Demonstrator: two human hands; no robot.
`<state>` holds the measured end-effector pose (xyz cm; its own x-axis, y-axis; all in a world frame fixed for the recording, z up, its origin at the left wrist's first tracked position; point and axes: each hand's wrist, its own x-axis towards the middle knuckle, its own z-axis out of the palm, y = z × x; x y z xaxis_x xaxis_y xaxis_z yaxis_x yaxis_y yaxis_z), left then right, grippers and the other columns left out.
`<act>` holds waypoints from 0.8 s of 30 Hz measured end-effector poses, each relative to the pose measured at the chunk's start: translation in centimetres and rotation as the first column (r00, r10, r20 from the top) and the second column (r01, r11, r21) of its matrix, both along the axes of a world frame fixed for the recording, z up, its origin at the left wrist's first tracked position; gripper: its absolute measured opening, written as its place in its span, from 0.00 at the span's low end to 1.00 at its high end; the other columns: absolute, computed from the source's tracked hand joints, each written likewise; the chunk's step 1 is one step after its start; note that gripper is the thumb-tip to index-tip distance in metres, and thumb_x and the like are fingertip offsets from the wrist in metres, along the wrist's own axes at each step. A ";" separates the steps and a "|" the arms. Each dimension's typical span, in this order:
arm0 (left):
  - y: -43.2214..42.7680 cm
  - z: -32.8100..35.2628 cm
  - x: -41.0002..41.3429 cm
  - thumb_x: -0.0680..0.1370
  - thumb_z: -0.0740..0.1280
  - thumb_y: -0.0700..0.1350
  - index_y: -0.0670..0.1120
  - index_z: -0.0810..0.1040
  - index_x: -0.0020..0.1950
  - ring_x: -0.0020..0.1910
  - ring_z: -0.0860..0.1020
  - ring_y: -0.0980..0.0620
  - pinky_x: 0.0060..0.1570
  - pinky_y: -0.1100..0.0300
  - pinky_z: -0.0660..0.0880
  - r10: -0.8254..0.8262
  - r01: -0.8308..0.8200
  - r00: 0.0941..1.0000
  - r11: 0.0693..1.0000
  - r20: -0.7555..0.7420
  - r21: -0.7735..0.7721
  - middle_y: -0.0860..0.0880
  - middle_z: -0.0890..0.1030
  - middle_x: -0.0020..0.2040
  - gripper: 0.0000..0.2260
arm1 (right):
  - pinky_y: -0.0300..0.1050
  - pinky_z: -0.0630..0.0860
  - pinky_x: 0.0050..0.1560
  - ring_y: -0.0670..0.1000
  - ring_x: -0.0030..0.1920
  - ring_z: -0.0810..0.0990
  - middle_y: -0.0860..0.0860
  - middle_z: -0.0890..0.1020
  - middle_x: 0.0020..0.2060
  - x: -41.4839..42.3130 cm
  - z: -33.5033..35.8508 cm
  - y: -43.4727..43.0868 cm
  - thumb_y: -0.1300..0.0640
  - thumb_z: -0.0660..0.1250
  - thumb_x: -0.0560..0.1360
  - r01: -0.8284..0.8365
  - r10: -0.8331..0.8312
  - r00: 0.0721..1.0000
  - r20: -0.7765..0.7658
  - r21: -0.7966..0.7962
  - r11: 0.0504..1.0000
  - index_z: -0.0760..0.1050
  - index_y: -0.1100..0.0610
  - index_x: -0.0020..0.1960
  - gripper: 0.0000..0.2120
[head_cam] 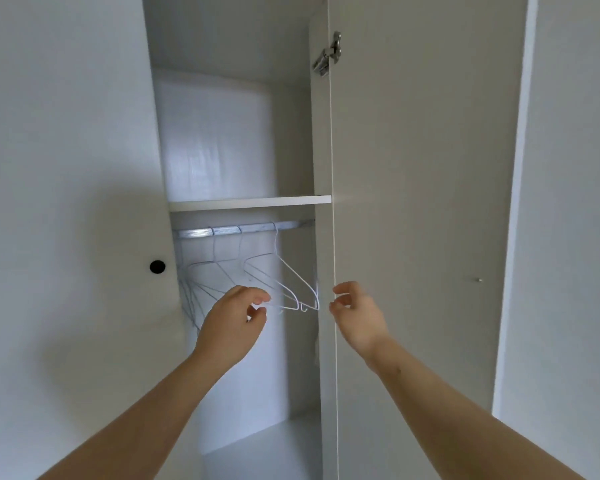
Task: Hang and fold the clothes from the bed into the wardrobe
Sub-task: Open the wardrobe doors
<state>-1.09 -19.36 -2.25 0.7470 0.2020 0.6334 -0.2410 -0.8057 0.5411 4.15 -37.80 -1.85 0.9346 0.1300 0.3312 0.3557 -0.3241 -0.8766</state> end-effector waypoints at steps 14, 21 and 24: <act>18.8 3.7 3.1 0.76 0.61 0.46 0.47 0.70 0.64 0.57 0.71 0.48 0.49 0.58 0.67 0.536 -0.488 0.844 0.740 0.033 0.464 0.50 0.68 0.64 0.16 | 0.34 0.69 0.32 0.50 0.38 0.74 0.46 0.74 0.40 3.1 0.7 18.3 0.61 0.61 0.76 -0.314 0.315 0.948 -0.053 0.035 0.949 0.70 0.48 0.45 0.08; 20.8 3.3 5.9 0.76 0.61 0.42 0.44 0.72 0.59 0.53 0.72 0.48 0.47 0.58 0.69 0.463 -0.398 0.885 0.803 -0.044 0.445 0.48 0.72 0.58 0.12 | 0.39 0.68 0.34 0.45 0.32 0.77 0.52 0.77 0.45 4.4 0.0 20.4 0.59 0.60 0.76 -0.327 0.329 0.931 -0.157 0.041 0.944 0.70 0.48 0.45 0.07; 20.4 3.0 6.0 0.76 0.60 0.39 0.43 0.72 0.57 0.46 0.71 0.49 0.42 0.58 0.69 0.432 -0.386 0.900 0.848 -0.052 0.363 0.47 0.72 0.55 0.10 | 0.38 0.69 0.35 0.44 0.33 0.77 0.53 0.78 0.48 4.4 -0.6 20.8 0.59 0.60 0.77 -0.323 0.325 0.930 -0.172 0.040 0.946 0.71 0.48 0.47 0.06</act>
